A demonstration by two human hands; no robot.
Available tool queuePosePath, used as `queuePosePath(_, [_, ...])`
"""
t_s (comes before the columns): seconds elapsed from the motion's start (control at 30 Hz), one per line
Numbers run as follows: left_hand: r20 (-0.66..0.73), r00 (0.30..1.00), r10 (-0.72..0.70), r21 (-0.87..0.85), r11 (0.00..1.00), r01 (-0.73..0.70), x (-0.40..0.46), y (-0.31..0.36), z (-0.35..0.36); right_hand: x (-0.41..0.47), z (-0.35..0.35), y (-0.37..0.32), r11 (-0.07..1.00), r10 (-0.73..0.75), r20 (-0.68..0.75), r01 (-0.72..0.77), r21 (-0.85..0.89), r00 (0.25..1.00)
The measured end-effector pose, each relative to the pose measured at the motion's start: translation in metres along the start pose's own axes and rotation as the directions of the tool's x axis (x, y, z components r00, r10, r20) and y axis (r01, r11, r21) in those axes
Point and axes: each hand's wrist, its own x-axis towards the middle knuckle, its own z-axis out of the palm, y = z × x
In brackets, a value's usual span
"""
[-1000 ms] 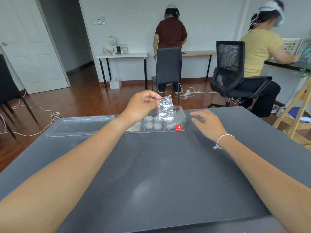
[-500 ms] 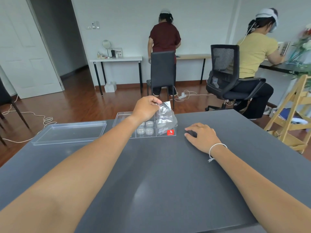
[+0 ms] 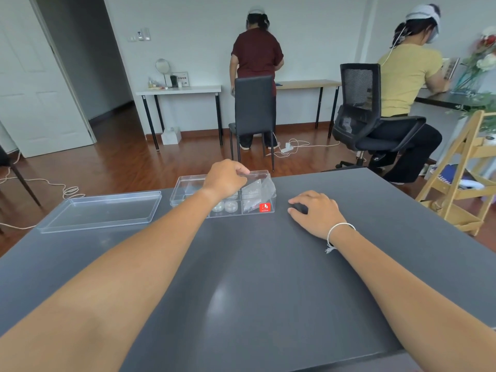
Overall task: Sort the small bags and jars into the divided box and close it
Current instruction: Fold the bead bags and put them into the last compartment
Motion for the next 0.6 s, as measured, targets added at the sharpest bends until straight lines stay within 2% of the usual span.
queuePosePath(0.23, [-0.082,0.996,0.041,0.004,0.999,-0.041,-0.015,-0.013,-0.018,-0.002,-0.001,-0.001,1.000,0.000,0.012,0.000,-0.010,1.000])
queuePosePath(0.37, [-0.215,0.973,0.081,0.002,0.997,-0.082,-0.035,-0.033,-0.047,-0.007,-0.002,-0.005,1.000,-0.007,-0.002,0.007,-0.001,1.000])
queuePosePath(0.47, [-0.321,0.944,0.072,-0.006,0.997,-0.078,-0.057,-0.057,-0.072,-0.018,-0.002,-0.012,0.999,-0.043,-0.038,0.044,0.010,0.998])
queuePosePath(0.6, [-0.383,0.924,0.013,0.025,1.000,-0.004,-0.089,-0.097,-0.104,-0.042,0.004,-0.033,0.986,-0.153,-0.095,0.159,0.056,0.984])
